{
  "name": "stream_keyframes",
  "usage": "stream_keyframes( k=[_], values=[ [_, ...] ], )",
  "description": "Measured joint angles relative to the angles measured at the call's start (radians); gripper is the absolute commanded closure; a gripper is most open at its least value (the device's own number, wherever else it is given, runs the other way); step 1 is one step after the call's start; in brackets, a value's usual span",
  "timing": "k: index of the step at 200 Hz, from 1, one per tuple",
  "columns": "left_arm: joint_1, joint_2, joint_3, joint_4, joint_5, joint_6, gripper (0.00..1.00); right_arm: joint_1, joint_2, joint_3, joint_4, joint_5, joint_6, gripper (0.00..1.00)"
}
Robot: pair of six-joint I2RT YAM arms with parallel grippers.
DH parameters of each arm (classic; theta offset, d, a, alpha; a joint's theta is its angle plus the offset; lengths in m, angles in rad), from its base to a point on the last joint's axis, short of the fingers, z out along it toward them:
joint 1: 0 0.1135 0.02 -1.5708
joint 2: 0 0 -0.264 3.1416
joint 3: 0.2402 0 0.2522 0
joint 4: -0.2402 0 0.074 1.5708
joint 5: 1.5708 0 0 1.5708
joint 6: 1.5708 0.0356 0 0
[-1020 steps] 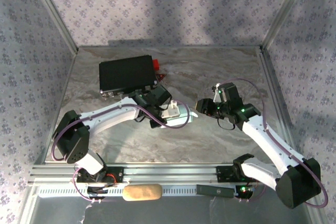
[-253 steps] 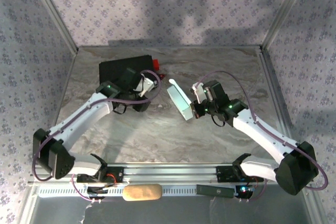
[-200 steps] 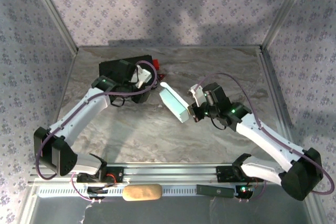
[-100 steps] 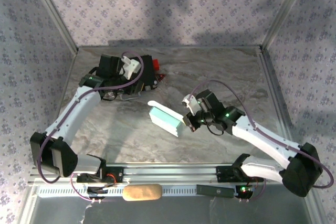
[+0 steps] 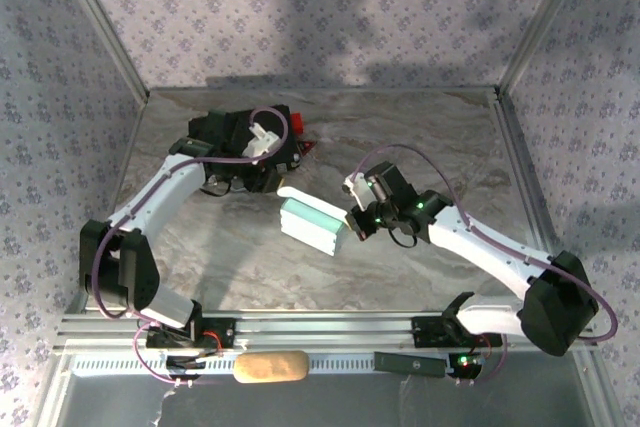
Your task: Fold the paper box
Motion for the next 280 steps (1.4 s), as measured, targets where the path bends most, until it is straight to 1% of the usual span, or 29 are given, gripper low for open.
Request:
stream_keyframes(
  k=[32, 51, 66, 79, 119, 166, 183, 203, 224, 261, 280],
  values=[
    [0.000, 0.045, 0.003, -0.014, 0.036, 0.025, 0.54, -0.002, 0.003, 0.003, 0.000, 0.000, -0.010, 1.00],
    [-0.002, 0.095, 0.006, -0.022, 0.038, 0.035, 0.52, -0.004, 0.003, 0.003, -0.001, 0.000, -0.010, 1.00],
    [-0.003, 0.122, 0.010, -0.024, 0.039, 0.041, 0.52, -0.004, 0.003, 0.003, -0.001, -0.001, -0.010, 1.00],
    [-0.007, 0.132, 0.012, -0.026, 0.040, 0.042, 0.55, -0.004, 0.003, 0.004, -0.001, -0.001, -0.010, 1.00],
    [-0.026, 0.132, 0.018, -0.026, 0.056, 0.042, 0.69, -0.005, 0.004, 0.004, -0.002, -0.001, -0.010, 1.00],
    [-0.060, 0.129, 0.025, -0.039, 0.019, 0.042, 0.78, -0.008, 0.004, 0.009, -0.010, 0.000, -0.010, 1.00],
    [-0.067, 0.123, 0.025, -0.047, 0.005, 0.041, 0.78, -0.008, 0.004, 0.010, -0.011, 0.000, -0.010, 1.00],
    [-0.073, 0.109, 0.025, -0.049, -0.019, 0.039, 0.75, -0.008, 0.004, 0.012, -0.015, 0.002, -0.009, 1.00],
    [-0.080, 0.087, 0.025, -0.050, -0.045, 0.037, 0.74, -0.008, 0.004, 0.020, -0.025, 0.008, -0.009, 1.00],
    [-0.106, 0.068, 0.025, -0.057, -0.081, 0.038, 0.78, -0.008, 0.010, 0.031, -0.031, 0.012, -0.006, 1.00],
    [-0.114, 0.068, 0.025, -0.061, -0.098, 0.038, 0.78, -0.008, 0.014, 0.034, -0.036, 0.015, -0.005, 1.00]
  ],
)
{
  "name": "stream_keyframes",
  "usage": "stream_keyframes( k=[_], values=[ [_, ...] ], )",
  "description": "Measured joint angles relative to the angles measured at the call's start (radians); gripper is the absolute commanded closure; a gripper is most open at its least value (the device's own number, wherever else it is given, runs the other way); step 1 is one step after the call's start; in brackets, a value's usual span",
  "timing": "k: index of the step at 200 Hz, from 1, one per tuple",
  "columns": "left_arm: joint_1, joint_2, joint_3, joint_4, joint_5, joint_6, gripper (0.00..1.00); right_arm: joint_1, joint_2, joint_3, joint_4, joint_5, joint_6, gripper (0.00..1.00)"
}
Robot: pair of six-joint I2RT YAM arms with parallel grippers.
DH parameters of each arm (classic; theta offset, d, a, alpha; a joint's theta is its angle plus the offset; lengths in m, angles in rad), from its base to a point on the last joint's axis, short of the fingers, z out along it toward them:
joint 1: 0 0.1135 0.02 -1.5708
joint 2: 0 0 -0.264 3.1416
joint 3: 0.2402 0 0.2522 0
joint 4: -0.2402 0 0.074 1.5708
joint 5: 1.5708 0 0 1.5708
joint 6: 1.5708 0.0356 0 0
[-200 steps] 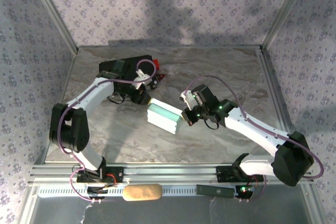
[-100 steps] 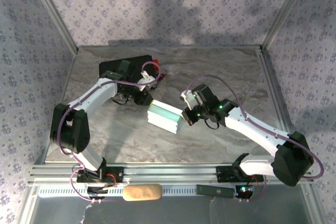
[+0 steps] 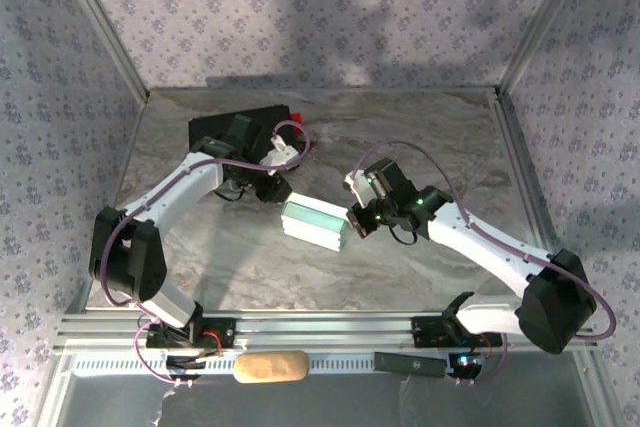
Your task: Fold the paper box
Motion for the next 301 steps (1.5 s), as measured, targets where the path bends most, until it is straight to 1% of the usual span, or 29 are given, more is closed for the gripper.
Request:
stream_keyframes(
  k=[57, 96, 119, 175, 205, 250, 268, 291, 301],
  values=[
    [-0.006, 0.000, 0.000, -0.022, -0.048, 0.000, 0.74, 0.000, 0.006, 0.008, -0.003, 0.005, 0.000, 1.00],
    [-0.012, -0.002, 0.000, -0.036, -0.060, -0.001, 0.72, 0.000, 0.006, 0.008, -0.002, 0.005, 0.000, 1.00],
    [-0.017, -0.002, 0.000, -0.045, -0.064, -0.001, 0.76, 0.000, 0.007, 0.008, -0.002, 0.005, 0.000, 1.00],
    [-0.027, -0.003, -0.002, -0.047, -0.108, -0.024, 0.73, -0.002, 0.007, 0.008, -0.002, 0.010, 0.011, 1.00],
    [-0.033, -0.034, -0.019, -0.044, -0.129, -0.050, 0.74, -0.002, 0.007, 0.009, -0.002, 0.022, 0.026, 1.00],
    [-0.047, -0.053, -0.023, -0.044, -0.145, -0.072, 0.77, 0.000, 0.020, 0.021, -0.002, 0.036, 0.042, 1.00],
    [-0.056, -0.053, -0.023, -0.044, -0.156, -0.079, 0.81, 0.005, 0.022, 0.025, -0.002, 0.042, 0.049, 1.00],
    [-0.060, -0.053, -0.023, -0.044, -0.161, -0.087, 0.82, 0.010, 0.024, 0.026, -0.002, 0.053, 0.060, 1.00],
    [-0.063, -0.053, -0.023, -0.044, -0.165, -0.091, 0.80, 0.011, 0.024, 0.026, -0.002, 0.059, 0.064, 1.00]
  ],
)
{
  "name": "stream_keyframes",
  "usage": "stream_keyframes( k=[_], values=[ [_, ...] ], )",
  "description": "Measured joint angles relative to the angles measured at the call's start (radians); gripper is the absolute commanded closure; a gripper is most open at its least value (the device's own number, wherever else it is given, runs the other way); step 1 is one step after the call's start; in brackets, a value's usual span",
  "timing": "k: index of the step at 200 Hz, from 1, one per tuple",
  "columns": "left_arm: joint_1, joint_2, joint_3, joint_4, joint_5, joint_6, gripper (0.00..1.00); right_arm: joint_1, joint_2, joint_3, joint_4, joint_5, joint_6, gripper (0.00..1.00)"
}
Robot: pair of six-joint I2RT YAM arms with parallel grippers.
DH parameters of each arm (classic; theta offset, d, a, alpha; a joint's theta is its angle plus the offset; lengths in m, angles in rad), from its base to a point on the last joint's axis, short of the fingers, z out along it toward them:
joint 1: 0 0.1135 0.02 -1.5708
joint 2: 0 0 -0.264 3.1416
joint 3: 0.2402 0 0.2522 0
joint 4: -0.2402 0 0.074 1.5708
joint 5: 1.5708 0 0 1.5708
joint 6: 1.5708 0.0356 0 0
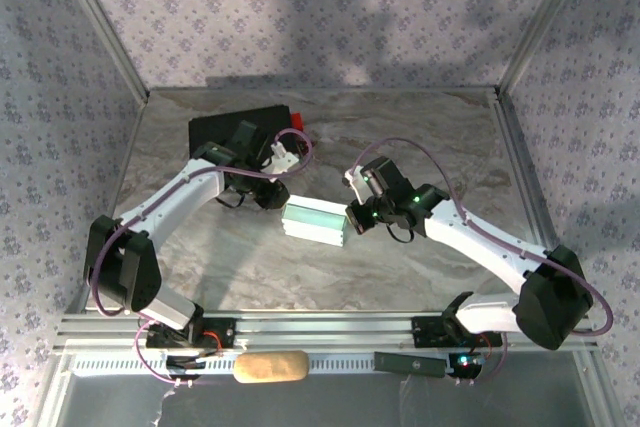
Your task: Fold the paper box
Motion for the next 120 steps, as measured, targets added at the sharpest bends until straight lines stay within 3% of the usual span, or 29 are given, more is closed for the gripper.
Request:
stream_keyframes(
  k=[42, 86, 120],
  values=[
    [-0.014, 0.000, -0.025, 0.006, -0.042, -0.026, 0.82, 0.001, 0.006, 0.004, 0.002, 0.019, 0.024, 1.00],
    [-0.026, -0.002, -0.047, 0.016, -0.070, -0.076, 1.00, 0.008, 0.017, 0.013, 0.010, 0.037, 0.055, 1.00],
    [-0.051, -0.012, -0.048, 0.033, -0.128, -0.156, 1.00, 0.036, 0.031, 0.017, 0.020, 0.084, 0.130, 1.00]
  ],
)
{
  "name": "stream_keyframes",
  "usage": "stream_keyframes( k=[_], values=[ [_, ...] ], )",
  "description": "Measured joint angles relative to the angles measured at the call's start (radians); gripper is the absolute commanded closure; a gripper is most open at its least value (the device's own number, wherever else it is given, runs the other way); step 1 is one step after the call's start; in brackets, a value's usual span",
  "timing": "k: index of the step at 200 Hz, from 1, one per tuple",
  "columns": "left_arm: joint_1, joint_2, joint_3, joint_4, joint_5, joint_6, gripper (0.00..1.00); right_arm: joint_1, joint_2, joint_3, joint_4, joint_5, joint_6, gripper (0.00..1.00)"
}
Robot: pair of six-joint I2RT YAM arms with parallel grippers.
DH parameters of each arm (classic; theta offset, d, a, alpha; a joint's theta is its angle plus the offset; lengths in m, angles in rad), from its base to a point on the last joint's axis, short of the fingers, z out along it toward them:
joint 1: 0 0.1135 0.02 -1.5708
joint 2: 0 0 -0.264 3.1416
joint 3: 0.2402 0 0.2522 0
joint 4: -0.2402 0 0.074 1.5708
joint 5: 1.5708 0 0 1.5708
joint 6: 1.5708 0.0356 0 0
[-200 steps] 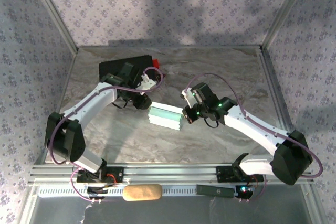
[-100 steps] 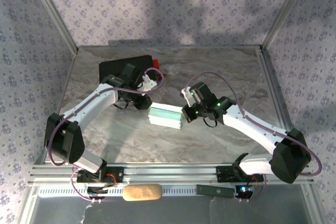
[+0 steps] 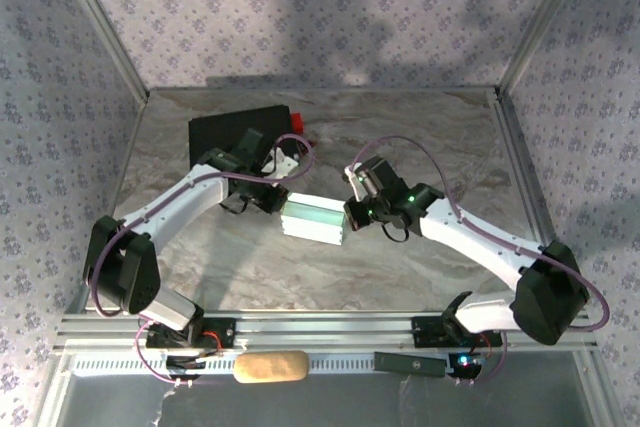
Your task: Fold the paper box
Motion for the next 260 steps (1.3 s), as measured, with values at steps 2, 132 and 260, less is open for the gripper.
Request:
stream_keyframes(
  k=[2, 132, 260],
  values=[
    [-0.003, 0.000, 0.000, 0.001, -0.003, -0.006, 1.00, 0.003, 0.000, 0.001, 0.000, 0.006, 0.005, 1.00],
    [-0.074, -0.004, -0.017, 0.053, -0.178, -0.356, 1.00, 0.138, 0.074, 0.042, 0.028, 0.303, 0.360, 1.00],
    [-0.103, -0.035, -0.064, 0.122, -0.249, -0.506, 1.00, 0.121, 0.090, 0.026, 0.189, 0.384, 0.400, 1.00]
  ],
)
